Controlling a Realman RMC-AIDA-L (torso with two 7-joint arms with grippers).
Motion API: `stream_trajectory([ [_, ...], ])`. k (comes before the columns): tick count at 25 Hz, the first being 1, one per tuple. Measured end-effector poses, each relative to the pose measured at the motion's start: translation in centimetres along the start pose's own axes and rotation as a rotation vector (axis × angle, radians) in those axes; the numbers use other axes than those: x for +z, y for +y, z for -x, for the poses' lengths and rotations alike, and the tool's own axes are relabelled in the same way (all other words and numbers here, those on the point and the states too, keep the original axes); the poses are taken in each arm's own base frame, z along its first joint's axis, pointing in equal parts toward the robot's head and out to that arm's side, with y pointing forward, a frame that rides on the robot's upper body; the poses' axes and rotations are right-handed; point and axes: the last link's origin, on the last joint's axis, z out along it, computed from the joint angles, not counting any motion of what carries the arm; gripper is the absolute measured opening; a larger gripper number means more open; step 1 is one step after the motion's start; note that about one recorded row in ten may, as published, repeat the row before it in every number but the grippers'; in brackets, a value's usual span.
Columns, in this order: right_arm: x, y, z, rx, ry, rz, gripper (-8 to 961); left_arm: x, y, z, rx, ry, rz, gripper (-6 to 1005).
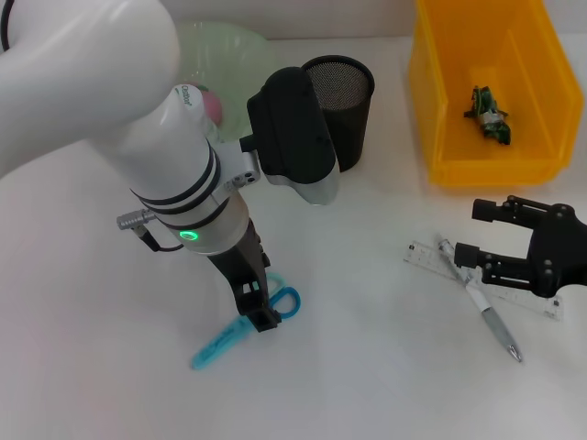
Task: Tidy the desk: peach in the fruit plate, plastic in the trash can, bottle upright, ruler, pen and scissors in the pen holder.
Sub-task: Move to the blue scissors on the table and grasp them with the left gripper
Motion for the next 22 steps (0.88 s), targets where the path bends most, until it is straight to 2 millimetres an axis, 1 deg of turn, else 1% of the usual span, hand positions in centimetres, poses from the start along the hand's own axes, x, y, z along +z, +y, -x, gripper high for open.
stream_trajectory([
  [22, 0.80, -0.44, 0.27, -0.006, 0.009, -0.002, 765, 0.40, 0.02, 0.07, 0.028, -0.008, -0.006, 761],
])
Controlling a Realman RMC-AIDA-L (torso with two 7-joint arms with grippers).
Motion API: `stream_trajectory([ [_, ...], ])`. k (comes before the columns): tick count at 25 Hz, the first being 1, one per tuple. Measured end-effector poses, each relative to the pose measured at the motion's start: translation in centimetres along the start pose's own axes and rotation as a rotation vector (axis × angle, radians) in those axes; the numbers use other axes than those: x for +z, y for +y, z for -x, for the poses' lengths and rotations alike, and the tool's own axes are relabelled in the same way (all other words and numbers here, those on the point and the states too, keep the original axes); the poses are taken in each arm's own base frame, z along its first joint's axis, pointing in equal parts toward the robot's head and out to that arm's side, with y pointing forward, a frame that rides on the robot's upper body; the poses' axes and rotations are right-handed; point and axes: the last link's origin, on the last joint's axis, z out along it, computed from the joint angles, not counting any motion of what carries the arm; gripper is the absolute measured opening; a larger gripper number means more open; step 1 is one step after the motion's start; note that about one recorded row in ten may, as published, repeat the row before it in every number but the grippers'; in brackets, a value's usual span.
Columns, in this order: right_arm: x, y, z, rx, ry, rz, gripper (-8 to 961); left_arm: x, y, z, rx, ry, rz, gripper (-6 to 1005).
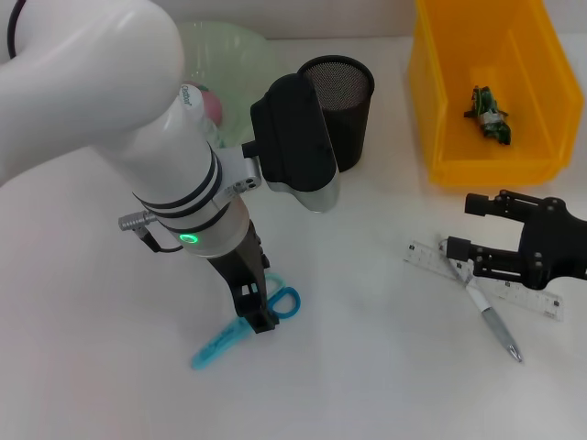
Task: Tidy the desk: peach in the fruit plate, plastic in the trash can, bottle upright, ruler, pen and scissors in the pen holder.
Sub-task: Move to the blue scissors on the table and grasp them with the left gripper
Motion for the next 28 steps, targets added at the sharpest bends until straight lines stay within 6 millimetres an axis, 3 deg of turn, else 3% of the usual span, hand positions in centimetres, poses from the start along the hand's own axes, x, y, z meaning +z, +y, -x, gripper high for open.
stream_trajectory([
  [7, -0.1, 0.3, 0.3, -0.006, -0.003, 0.035, 765, 0.1, 0.0, 0.1, 0.001, -0.010, 0.005, 761],
  [14, -4.5, 2.0, 0.7, -0.003, -0.049, 0.129, 765, 0.1, 0.2, 0.2, 0.002, -0.013, 0.010, 760],
  [19, -6.3, 2.2, 0.3, 0.002, -0.084, 0.082, 765, 0.1, 0.2, 0.2, 0.003, -0.015, 0.012, 759],
  [28, -6.5, 2.5, 0.3, 0.004, -0.090, 0.089, 765, 0.0, 0.1, 0.2, 0.002, -0.016, 0.012, 758],
])
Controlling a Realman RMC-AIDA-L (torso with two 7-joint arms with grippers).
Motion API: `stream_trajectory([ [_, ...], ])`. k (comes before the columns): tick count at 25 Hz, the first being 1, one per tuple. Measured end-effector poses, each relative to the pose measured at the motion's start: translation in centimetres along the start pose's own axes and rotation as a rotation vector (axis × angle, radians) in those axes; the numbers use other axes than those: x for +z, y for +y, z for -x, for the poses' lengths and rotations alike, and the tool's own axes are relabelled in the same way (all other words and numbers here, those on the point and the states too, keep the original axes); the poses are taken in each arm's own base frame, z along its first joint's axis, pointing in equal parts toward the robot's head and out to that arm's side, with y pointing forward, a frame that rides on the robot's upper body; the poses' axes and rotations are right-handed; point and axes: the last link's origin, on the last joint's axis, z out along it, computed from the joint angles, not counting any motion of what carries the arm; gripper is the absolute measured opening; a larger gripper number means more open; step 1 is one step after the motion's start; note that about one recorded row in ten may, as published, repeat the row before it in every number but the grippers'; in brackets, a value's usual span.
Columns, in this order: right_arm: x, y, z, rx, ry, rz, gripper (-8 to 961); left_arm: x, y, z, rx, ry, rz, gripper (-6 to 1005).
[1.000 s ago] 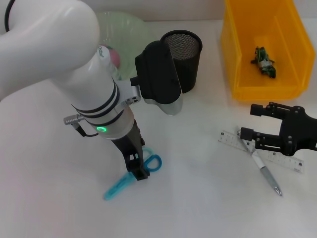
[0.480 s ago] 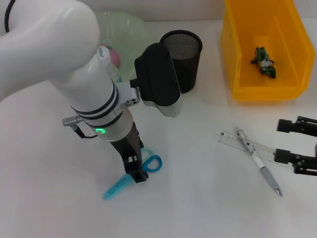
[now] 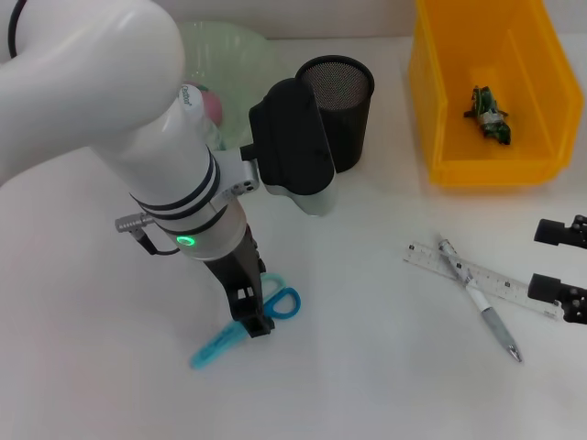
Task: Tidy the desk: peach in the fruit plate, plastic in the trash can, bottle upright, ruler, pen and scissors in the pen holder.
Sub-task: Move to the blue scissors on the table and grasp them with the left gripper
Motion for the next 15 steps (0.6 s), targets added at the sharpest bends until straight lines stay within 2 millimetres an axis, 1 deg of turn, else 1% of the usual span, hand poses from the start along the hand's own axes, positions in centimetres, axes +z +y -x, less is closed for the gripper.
stream_trajectory([
  [15, 0.52, -0.21, 0.15, -0.002, -0.007, 0.003, 765, 0.09, 0.01, 0.01, 0.000, 0.003, -0.003, 756],
])
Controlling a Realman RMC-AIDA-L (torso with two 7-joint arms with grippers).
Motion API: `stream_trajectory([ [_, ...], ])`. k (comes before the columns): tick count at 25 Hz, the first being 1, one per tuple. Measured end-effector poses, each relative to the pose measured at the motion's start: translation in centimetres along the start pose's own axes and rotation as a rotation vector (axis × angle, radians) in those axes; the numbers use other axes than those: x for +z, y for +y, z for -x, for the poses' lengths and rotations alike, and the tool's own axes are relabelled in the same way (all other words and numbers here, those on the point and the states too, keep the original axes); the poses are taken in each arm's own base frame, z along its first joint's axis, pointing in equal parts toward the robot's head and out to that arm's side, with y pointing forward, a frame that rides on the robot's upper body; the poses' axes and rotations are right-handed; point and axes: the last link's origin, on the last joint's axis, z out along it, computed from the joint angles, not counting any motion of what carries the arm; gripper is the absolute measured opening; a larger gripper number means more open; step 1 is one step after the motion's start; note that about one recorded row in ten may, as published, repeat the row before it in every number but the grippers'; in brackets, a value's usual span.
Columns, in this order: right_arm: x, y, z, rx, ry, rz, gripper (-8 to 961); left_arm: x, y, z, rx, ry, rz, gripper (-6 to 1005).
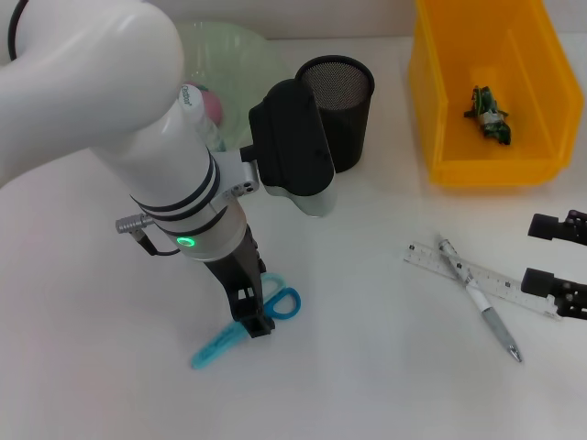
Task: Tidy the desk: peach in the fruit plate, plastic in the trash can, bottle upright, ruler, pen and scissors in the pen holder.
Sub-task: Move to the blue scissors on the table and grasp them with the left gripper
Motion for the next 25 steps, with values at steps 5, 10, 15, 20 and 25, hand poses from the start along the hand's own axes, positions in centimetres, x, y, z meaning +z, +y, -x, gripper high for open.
stream_trajectory([
  [5, 0.08, -0.07, -0.06, 0.001, 0.002, -0.005, 765, 0.01, -0.01, 0.00, 0.000, 0.001, -0.001, 756],
  [10, 0.10, -0.11, -0.11, 0.002, 0.003, -0.009, 765, 0.00, -0.02, -0.01, -0.002, 0.001, -0.001, 755],
  [15, 0.14, -0.24, -0.21, 0.003, 0.008, -0.019, 766, 0.02, -0.01, 0.00, -0.010, 0.001, -0.001, 755],
  [20, 0.20, -0.36, -0.26, 0.003, 0.013, -0.024, 766, 0.03, 0.05, 0.04, -0.023, -0.002, 0.003, 754],
  [25, 0.21, -0.39, -0.29, 0.004, 0.013, -0.027, 766, 0.08, 0.16, 0.11, -0.026, -0.001, 0.008, 646],
])
